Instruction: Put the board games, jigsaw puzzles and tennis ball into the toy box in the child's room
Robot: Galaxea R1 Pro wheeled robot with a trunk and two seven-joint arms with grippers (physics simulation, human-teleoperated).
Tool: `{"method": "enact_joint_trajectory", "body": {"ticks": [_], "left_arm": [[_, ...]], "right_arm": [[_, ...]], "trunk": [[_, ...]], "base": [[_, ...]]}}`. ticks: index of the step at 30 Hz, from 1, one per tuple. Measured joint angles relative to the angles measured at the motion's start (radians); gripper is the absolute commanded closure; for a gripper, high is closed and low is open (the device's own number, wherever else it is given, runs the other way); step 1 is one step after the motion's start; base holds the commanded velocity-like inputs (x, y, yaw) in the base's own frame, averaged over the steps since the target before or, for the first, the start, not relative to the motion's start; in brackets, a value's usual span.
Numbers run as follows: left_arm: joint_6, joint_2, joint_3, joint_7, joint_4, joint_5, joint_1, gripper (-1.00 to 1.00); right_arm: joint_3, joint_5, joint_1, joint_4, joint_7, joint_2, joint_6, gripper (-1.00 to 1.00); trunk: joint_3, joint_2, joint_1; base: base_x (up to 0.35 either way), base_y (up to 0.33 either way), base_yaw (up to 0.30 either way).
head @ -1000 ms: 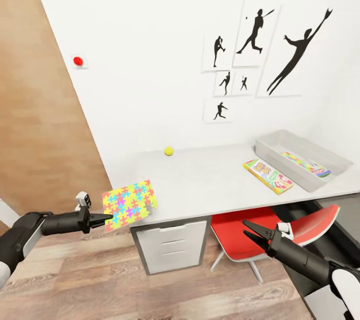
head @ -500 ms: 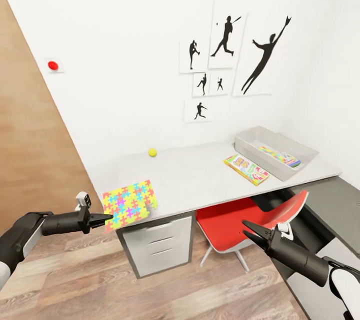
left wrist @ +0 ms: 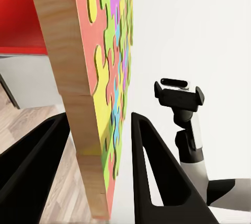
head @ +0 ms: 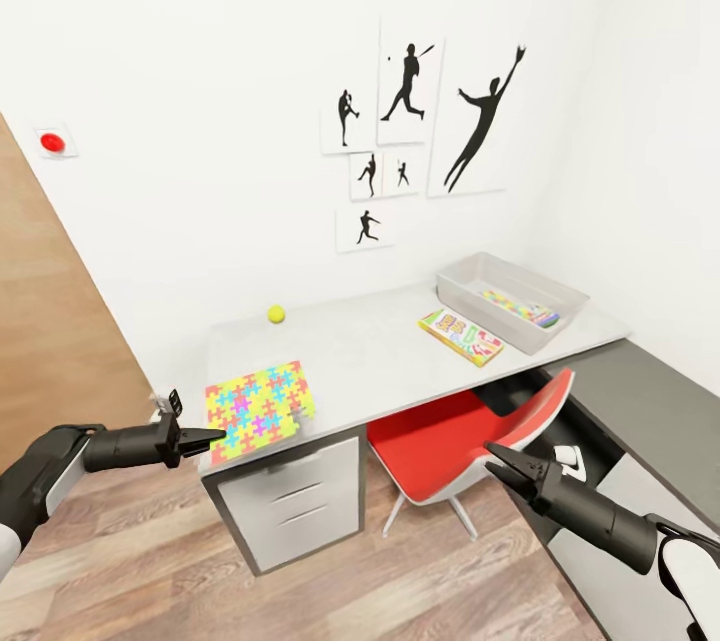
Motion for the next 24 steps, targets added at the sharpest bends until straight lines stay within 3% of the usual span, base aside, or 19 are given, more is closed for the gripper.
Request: {"method": "enact_joint_trajectory", "body": {"ticks": [6, 17, 24], "left_arm": [[-0.001, 0.0, 0.0, 0.0, 0.0, 0.0, 0.0, 1.0], [-0.001, -0.001, 0.0, 0.0, 0.0, 0.0, 0.0, 1.0], [-0.001, 0.0, 0.0, 0.0, 0.001, 0.003, 0.0, 1.0]], "right_arm": [[0.001, 0.0, 0.0, 0.0, 0.0, 0.0, 0.0, -1.0], [0.001, 0.001, 0.0, 0.0, -0.002, 0.0, 0.0, -1.0], [0.001, 0.001, 0.0, 0.0, 0.0, 0.0, 0.0, -1.0]], "trunk": [[0.007, 0.0, 0.0], [0.009, 0.0, 0.0], [0.016, 0.0, 0.0]], "base": [[0.0, 0.0, -0.188], [0.0, 0.0, -0.018], [0.0, 0.0, -0.133]]}}
